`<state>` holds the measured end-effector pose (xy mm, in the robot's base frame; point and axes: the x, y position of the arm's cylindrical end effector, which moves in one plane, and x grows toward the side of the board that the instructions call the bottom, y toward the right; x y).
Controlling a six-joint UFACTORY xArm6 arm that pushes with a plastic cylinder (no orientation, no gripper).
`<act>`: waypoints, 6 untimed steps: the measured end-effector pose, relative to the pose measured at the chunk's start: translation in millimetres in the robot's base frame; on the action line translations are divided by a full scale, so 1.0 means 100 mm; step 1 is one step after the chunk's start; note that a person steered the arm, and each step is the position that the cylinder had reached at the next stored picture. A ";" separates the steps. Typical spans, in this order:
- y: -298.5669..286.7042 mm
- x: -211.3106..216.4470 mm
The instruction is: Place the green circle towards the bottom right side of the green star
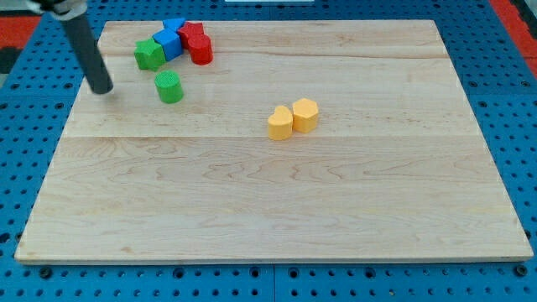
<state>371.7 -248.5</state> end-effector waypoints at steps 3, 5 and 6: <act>1.02 0.05; 0.65 -0.30; 0.71 0.16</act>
